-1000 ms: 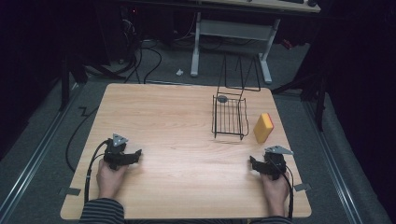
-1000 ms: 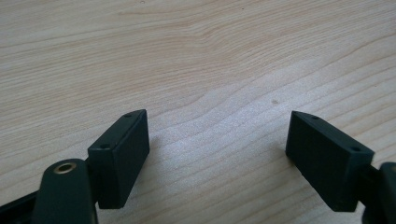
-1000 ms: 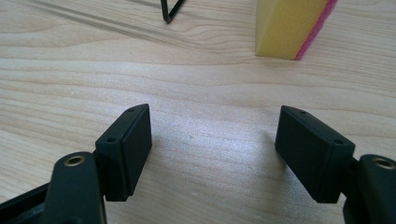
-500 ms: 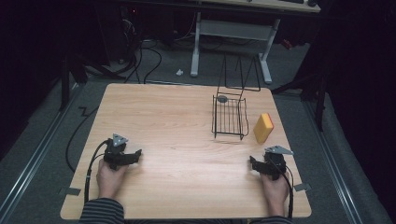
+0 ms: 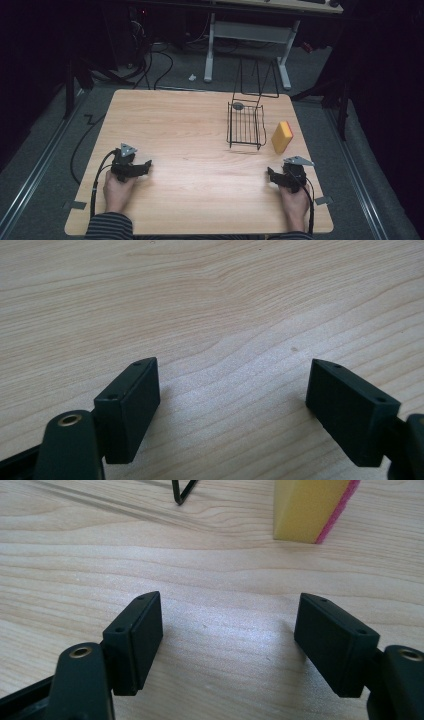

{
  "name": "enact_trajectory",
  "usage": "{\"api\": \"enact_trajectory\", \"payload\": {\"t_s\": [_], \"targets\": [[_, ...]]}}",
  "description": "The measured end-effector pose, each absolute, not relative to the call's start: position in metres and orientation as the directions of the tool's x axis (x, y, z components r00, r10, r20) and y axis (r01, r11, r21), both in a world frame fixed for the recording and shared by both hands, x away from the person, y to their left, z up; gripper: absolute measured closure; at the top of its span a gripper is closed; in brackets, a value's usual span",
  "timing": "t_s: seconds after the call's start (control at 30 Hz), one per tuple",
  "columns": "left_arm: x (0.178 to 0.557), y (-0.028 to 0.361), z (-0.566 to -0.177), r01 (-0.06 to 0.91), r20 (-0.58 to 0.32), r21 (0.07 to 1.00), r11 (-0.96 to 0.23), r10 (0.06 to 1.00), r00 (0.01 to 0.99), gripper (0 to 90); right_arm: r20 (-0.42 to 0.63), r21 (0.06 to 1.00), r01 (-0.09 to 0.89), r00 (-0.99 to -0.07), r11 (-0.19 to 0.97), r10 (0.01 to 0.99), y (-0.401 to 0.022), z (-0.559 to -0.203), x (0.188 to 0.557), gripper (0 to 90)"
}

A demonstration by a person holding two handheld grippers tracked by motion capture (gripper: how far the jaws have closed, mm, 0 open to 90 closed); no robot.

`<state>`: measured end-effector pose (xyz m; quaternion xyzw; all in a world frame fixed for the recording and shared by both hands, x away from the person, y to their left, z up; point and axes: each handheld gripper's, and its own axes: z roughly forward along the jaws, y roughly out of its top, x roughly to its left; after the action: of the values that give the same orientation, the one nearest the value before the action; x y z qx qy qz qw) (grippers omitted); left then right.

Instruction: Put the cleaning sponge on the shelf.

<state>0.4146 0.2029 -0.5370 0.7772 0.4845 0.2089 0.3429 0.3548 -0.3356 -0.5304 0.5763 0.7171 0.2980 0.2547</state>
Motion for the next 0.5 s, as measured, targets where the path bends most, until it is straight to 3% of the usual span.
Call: {"api": "enact_trajectory", "payload": {"t_s": [0.07,0.5], "targets": [[0.415,0.203,-0.537,0.610,-0.008,0.735,-0.296,0.896,0.443,22.0,-0.040,0.731,0.658,-0.219,0.178,0.975,-0.334,-0.530,0.351,34.0],[0.415,0.203,-0.537,0.610,-0.008,0.735,-0.295,0.897,0.443,22.0,-0.010,0.780,0.607,-0.229,0.151,0.973,-0.332,-0.525,0.338,35.2]]}}
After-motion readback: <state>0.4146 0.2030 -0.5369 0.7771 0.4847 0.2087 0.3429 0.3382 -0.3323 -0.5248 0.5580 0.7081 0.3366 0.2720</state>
